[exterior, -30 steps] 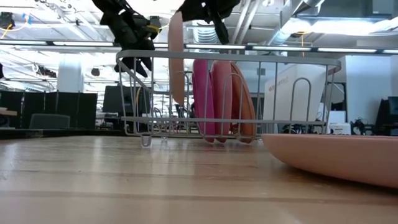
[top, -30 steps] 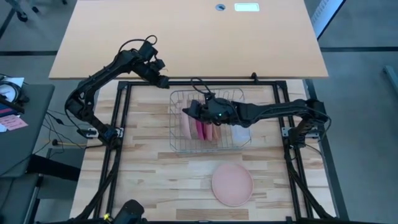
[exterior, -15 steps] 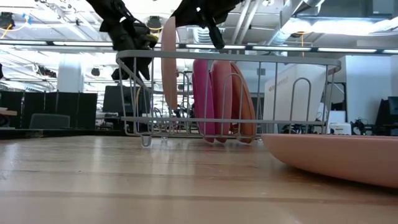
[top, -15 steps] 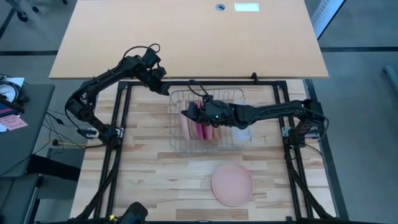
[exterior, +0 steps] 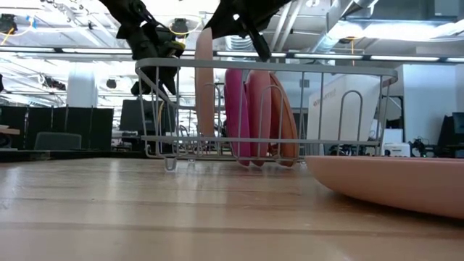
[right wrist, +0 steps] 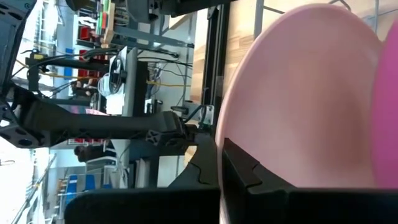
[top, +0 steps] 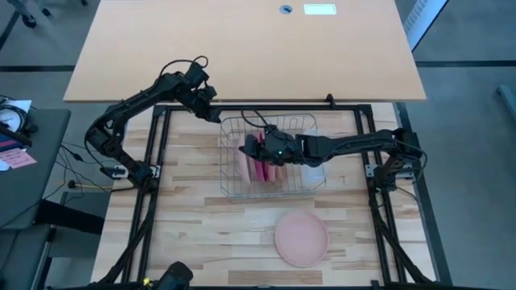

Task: Sort dishes
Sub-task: Put the top beige plate in the dish rack

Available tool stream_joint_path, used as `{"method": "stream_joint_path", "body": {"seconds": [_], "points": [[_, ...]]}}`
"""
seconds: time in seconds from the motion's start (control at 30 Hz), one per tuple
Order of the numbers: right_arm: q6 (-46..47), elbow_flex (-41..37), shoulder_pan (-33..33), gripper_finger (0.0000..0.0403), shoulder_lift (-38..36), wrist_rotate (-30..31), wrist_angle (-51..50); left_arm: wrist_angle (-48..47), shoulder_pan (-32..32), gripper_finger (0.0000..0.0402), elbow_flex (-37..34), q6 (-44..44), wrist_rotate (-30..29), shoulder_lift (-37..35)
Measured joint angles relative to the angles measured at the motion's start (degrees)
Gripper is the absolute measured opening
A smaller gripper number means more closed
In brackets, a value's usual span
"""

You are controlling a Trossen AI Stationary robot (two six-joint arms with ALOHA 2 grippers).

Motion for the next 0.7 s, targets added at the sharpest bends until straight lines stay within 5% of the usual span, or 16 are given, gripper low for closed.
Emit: {"method": "stream_joint_path", "body": {"seconds": [0.7], "points": [[-3.6,0.0,-3.3,0.0,0.5,0.0,-2.9,0.3,-0.1,0.0132,0.0,0.2,0.0,0.0]]}}
